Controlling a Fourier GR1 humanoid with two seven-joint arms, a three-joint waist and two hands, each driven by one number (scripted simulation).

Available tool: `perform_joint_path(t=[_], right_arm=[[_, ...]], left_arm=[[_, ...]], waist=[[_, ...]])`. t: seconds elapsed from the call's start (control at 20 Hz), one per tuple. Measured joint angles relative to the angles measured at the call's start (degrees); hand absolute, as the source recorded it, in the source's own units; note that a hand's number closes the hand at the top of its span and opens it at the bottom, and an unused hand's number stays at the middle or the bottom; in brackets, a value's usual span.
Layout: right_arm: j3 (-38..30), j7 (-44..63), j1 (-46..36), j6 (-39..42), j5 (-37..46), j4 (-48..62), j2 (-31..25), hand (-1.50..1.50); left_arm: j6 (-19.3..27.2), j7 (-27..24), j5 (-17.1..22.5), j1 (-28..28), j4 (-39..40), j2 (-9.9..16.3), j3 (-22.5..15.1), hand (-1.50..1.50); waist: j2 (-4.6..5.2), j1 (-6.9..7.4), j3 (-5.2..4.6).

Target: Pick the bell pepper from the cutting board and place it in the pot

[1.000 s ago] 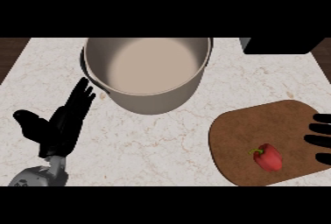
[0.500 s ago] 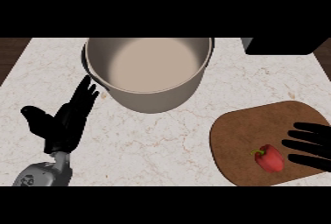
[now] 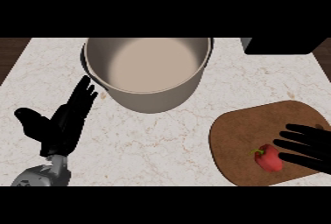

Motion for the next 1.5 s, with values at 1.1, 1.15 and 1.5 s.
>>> perform_joint_path(t=[1.1, 1.15, 1.5], right_arm=[[4.7, 7.1, 0.6, 3.1, 19.2, -1.3, 15.5, -1.50], [5.6, 7.1, 0.3, 2.3, 20.9, -0.2, 16.3, -1.50], [7.1, 8.7, -1.4, 0.7, 29.5, 3.7, 20.2, -1.50]], left_arm=[[-3.7, -0.3, -3.2, -0.5, 1.6, -3.5, 3.5, 0.00], [-4.3, -1.0, -3.0, -0.7, 2.7, -3.5, 4.0, 0.00], [-4.4, 0.6, -4.1, -0.9, 1.3, -4.5, 4.4, 0.00]], waist=[[0.04, 0.13, -0.01], [0.05, 0.13, -0.01], [0.04, 0.14, 0.00]])
